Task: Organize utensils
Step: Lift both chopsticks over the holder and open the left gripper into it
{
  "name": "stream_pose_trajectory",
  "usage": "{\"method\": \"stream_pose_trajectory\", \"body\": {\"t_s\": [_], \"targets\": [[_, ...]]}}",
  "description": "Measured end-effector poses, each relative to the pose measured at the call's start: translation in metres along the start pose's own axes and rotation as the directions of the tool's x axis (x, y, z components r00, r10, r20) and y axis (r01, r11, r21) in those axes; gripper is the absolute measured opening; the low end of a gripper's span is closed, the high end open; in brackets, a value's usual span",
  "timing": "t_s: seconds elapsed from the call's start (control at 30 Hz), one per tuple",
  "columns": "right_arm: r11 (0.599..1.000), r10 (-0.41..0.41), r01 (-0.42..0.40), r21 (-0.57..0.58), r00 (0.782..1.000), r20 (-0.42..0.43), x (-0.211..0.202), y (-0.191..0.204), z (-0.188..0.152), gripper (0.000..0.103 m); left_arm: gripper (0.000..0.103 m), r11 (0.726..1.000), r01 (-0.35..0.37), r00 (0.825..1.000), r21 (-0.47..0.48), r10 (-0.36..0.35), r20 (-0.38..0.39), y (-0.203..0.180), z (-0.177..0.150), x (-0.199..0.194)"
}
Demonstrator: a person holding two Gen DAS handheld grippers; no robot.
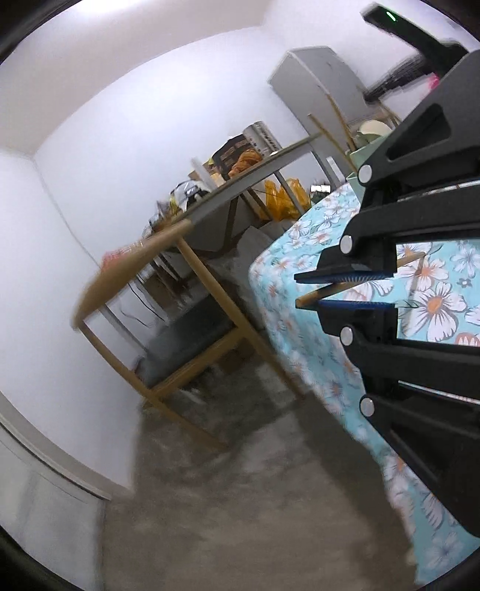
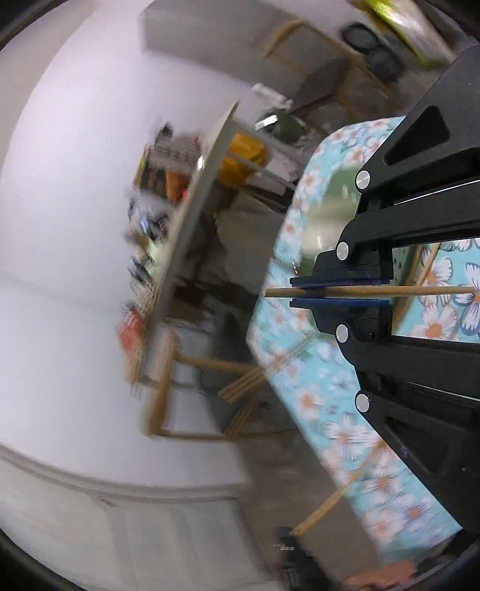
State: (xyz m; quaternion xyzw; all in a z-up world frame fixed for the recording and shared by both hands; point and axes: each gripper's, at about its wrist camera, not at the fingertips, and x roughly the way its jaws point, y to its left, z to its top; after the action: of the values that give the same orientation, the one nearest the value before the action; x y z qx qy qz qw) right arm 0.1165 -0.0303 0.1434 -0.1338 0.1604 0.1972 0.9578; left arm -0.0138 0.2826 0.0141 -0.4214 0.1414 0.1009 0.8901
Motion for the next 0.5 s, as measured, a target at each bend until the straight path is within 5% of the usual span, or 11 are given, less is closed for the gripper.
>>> {"method": "stream_pose_trajectory", "body": {"t_s": [0.1,0.27,0.5], "targets": [[0.991,-0.005,-0.005,0.13,0.997,0.076,-0.025,-0.033,0.006,0.003,0.006,0.996,0.011,0.999,0.088,-0.015,0.037,-0.021,0.0,-0.017],[0.959,-0.005,-0.045,0.281,0.984,0.176,-0.045,-0.071,0.009,0.003,0.004,0.994,0.036,0.98,0.107,-0.056,0.193,-0.066,0.01,-0.049],[0.924,0.03,-0.102,0.369,0.98,0.196,-0.041,-0.105,-0.002,0.003,0.004,0.955,0.16,0.966,0.25,-0.203,0.158,-0.163,0.038,-0.045]]}}
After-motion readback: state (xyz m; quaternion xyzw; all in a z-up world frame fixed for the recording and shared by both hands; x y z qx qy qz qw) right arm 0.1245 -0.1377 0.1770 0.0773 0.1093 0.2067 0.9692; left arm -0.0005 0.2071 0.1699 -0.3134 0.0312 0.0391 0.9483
